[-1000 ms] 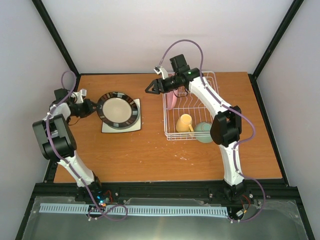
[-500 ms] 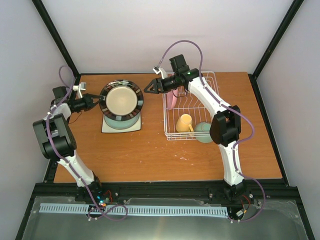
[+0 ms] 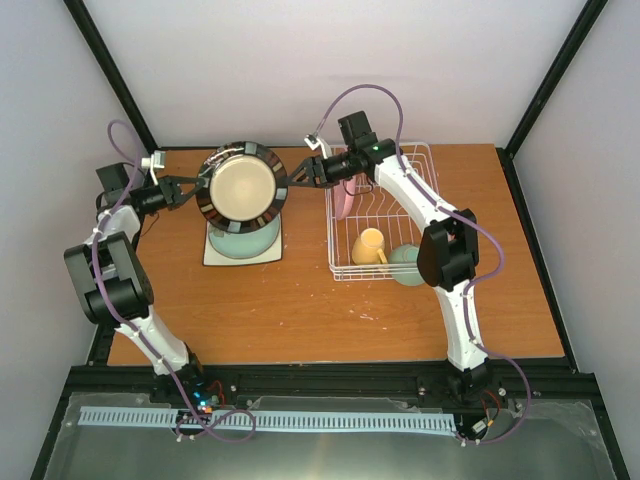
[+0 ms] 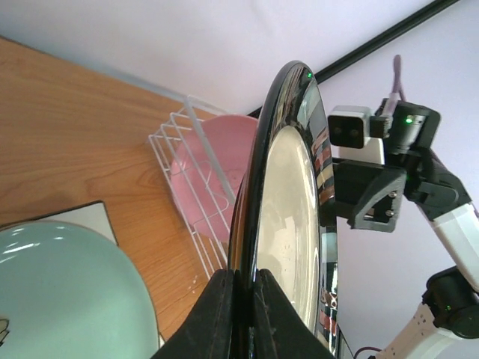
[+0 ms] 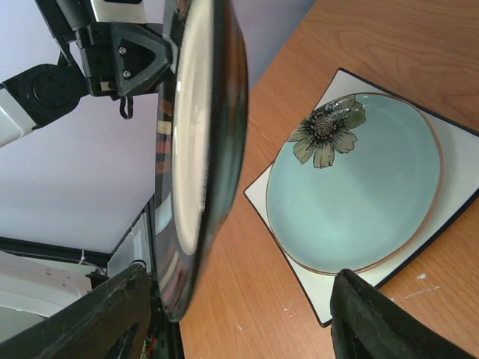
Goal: Load the mixed dishes into the dish rack
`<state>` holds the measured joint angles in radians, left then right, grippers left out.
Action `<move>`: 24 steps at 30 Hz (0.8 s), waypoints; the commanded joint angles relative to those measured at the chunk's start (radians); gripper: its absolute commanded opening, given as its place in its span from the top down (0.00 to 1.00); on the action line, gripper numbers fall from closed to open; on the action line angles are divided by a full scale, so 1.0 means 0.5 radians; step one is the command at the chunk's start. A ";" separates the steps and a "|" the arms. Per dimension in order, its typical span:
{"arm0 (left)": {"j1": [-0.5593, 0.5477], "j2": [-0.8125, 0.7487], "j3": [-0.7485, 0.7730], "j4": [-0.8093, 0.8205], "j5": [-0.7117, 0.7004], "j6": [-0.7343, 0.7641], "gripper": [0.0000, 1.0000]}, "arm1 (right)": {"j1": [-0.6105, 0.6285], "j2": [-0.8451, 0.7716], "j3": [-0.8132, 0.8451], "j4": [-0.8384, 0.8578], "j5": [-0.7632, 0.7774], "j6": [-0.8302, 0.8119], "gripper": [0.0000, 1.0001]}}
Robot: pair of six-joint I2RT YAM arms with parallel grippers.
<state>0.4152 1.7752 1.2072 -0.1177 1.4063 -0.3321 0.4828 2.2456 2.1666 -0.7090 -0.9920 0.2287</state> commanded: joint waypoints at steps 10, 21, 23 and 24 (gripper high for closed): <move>0.004 -0.276 -0.099 0.622 0.258 -0.523 0.99 | -0.005 0.048 0.102 0.194 -0.188 0.168 0.35; -0.178 -0.183 -0.073 1.062 0.131 -0.868 0.99 | 0.004 0.076 0.118 0.309 -0.308 0.268 0.36; -0.232 -0.142 -0.044 1.159 0.101 -0.968 0.99 | 0.007 0.077 0.118 0.317 -0.329 0.273 0.39; -0.256 -0.116 -0.033 1.221 0.095 -1.012 0.99 | 0.005 0.077 0.118 0.320 -0.334 0.275 0.40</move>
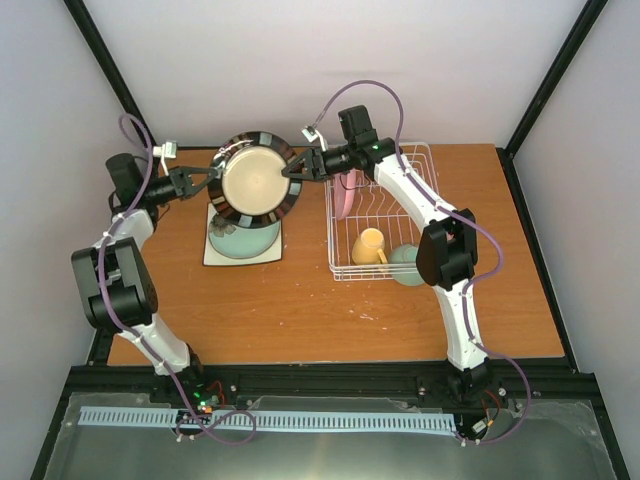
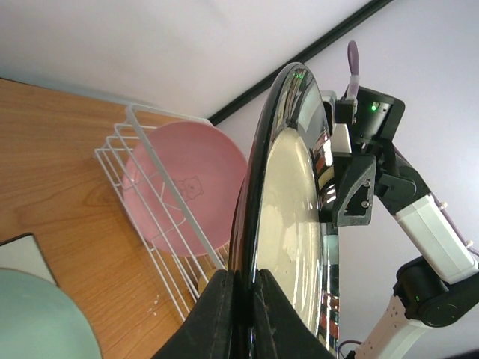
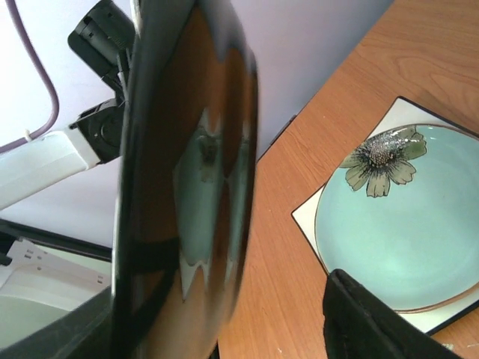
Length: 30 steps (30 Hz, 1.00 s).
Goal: Load the mixed dishes into the dish rack
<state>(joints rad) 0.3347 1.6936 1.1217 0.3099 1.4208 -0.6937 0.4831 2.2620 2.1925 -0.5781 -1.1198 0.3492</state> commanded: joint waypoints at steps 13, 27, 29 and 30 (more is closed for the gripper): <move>-0.176 0.135 0.161 0.584 -0.003 -0.463 0.99 | 0.000 0.006 0.069 0.051 -0.077 -0.013 0.97; -0.175 0.265 0.649 -0.754 -0.283 0.479 0.46 | -0.056 -0.098 0.036 0.098 0.189 0.027 0.97; -0.176 0.267 0.699 -0.828 -0.370 0.528 0.44 | -0.063 -0.113 0.027 0.114 0.231 0.047 0.97; -0.174 0.267 0.739 -0.880 -0.433 0.561 0.43 | -0.069 -0.123 0.018 0.130 0.243 0.057 0.97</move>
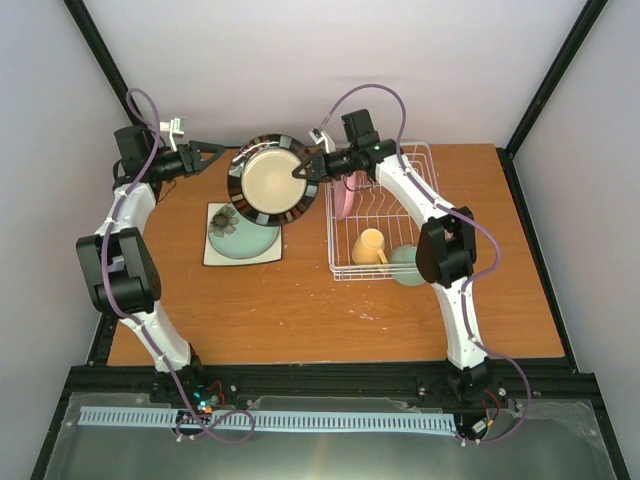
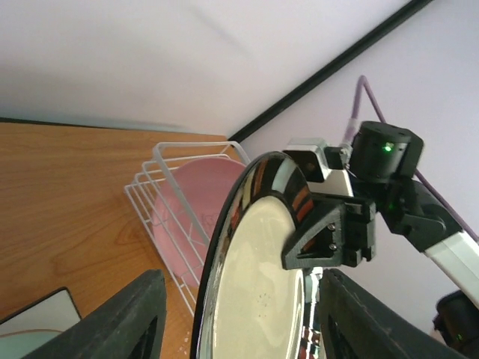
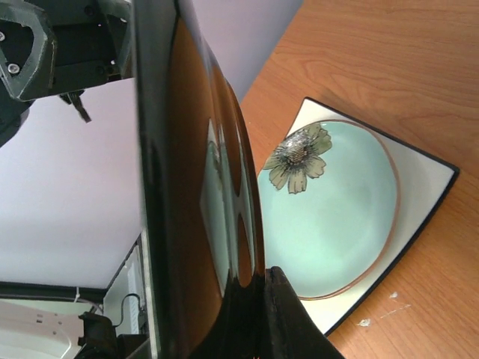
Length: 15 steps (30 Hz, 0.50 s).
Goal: Load the mixed dishes into the dish rack
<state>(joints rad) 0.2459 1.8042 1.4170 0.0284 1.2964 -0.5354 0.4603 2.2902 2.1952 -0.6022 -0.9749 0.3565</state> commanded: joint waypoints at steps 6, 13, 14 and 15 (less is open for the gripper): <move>0.003 -0.023 0.400 -0.640 -0.765 0.444 0.42 | -0.042 -0.256 0.045 0.199 0.154 0.054 0.97; 0.002 -0.133 0.458 -0.637 -1.213 0.518 0.42 | -0.057 -0.342 0.280 0.027 0.518 -0.051 0.97; 0.002 -0.134 0.465 -0.642 -1.239 0.518 0.42 | -0.065 -0.370 0.283 0.019 0.565 -0.070 0.97; 0.002 -0.133 0.468 -0.643 -1.258 0.528 0.42 | -0.073 -0.401 0.288 0.001 0.635 -0.074 0.97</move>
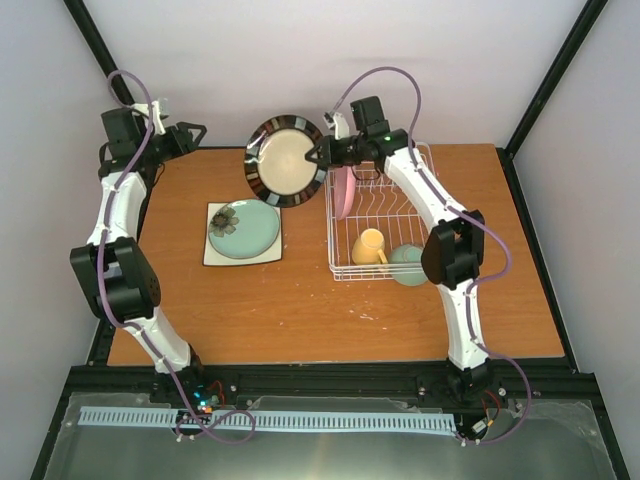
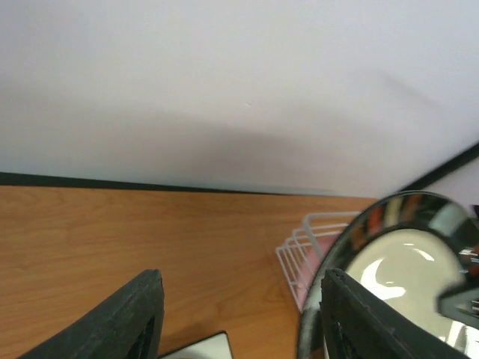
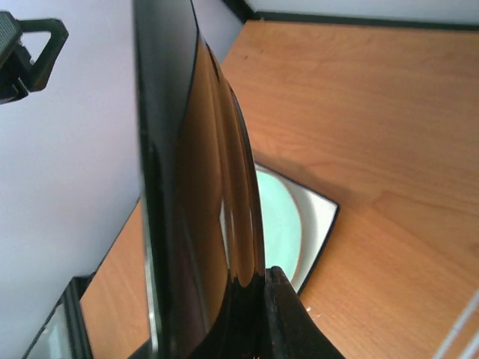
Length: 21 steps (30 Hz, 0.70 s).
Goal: Load the mixed dishes into the dish rack
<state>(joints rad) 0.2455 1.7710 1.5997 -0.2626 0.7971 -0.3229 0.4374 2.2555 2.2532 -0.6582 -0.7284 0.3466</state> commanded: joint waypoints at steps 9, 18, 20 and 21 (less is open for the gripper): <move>0.004 -0.046 0.148 -0.108 -0.447 0.126 0.44 | -0.079 -0.809 -0.178 -0.029 1.252 -0.194 0.97; 0.003 -0.003 0.216 -0.188 -0.520 0.149 0.45 | -0.174 -1.126 -0.532 -0.341 2.063 0.009 0.97; 0.004 0.009 0.221 -0.211 -0.528 0.154 0.46 | -0.179 -1.081 -0.498 -0.518 2.097 0.035 0.97; 0.003 0.013 0.224 -0.224 -0.532 0.161 0.46 | -0.180 -1.062 -0.499 -0.574 2.103 0.056 0.97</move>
<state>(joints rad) 0.2459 1.7626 1.6653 -0.3374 0.5556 -0.2726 0.3450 1.7046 1.9751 -0.8742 0.2031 0.3172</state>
